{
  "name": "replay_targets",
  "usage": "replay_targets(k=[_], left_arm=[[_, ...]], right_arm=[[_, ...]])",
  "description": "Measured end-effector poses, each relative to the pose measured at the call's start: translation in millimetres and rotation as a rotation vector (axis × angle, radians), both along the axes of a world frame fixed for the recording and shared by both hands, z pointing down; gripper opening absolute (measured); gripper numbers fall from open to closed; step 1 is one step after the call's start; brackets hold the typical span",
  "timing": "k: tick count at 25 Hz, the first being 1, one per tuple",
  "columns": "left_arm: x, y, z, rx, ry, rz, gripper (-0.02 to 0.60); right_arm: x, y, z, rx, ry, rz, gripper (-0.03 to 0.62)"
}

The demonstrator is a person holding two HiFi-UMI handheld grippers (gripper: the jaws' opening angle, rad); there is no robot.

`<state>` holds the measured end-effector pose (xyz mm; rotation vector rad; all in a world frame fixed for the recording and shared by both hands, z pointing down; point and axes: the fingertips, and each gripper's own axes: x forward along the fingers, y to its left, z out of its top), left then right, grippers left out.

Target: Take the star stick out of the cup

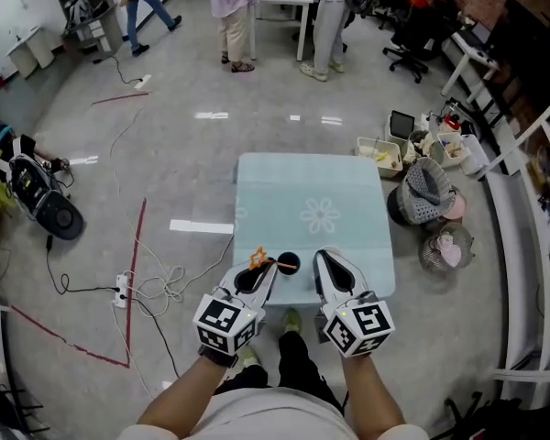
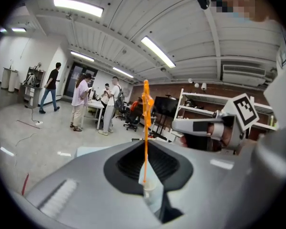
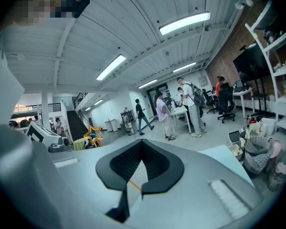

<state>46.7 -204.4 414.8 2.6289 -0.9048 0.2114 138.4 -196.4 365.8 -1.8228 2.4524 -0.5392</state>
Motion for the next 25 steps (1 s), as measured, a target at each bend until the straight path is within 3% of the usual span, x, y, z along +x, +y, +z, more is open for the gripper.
replay_targets(k=[13, 25], left_arm=[[-10, 17, -82, 0.128, 0.030, 0.047, 0.020], [-19, 35, -129, 0.208, 0.036, 0.054, 0.020]], right_arm=[[-11, 23, -72, 0.104, 0.050, 0.033, 0.009], [-17, 49, -119, 0.183, 0.102, 0.051, 0.009]])
